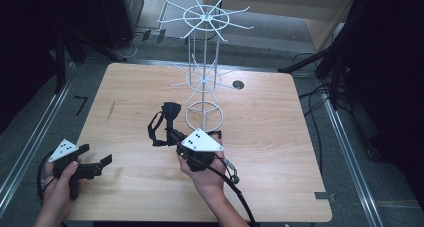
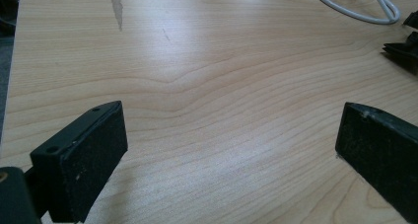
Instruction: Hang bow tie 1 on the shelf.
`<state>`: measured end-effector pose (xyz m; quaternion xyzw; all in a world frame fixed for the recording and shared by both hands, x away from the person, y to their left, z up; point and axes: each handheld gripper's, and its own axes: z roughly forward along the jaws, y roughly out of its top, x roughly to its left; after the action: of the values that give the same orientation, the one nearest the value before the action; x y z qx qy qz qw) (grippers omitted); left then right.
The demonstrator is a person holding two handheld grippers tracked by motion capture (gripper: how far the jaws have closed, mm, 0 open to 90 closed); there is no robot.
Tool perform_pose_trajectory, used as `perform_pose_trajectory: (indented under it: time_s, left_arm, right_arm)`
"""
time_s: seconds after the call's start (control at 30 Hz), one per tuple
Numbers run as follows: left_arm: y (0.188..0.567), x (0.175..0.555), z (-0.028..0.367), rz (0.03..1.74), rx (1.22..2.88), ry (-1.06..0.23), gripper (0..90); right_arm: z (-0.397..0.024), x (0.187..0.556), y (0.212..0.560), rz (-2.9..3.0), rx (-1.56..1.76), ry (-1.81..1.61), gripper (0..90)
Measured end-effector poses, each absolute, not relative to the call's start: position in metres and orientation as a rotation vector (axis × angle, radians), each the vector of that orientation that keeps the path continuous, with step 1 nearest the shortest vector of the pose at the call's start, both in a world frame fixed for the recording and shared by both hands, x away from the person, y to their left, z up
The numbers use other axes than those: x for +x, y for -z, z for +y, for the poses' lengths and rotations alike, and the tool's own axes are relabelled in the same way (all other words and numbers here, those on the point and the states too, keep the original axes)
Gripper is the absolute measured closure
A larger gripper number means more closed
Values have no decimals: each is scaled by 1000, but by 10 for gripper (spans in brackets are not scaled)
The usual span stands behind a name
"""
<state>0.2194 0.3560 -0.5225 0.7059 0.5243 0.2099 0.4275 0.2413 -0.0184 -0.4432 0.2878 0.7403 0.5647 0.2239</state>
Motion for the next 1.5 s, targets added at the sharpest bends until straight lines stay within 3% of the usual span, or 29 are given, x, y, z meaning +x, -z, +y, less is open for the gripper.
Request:
perform_pose_trajectory:
  time_s: [1.5]
  left_arm:
    - [522, 220, 356, 1309, 1765, -523, 0]
  right_arm:
    - [-41, 244, 409, 1875, 771, -1561, 857]
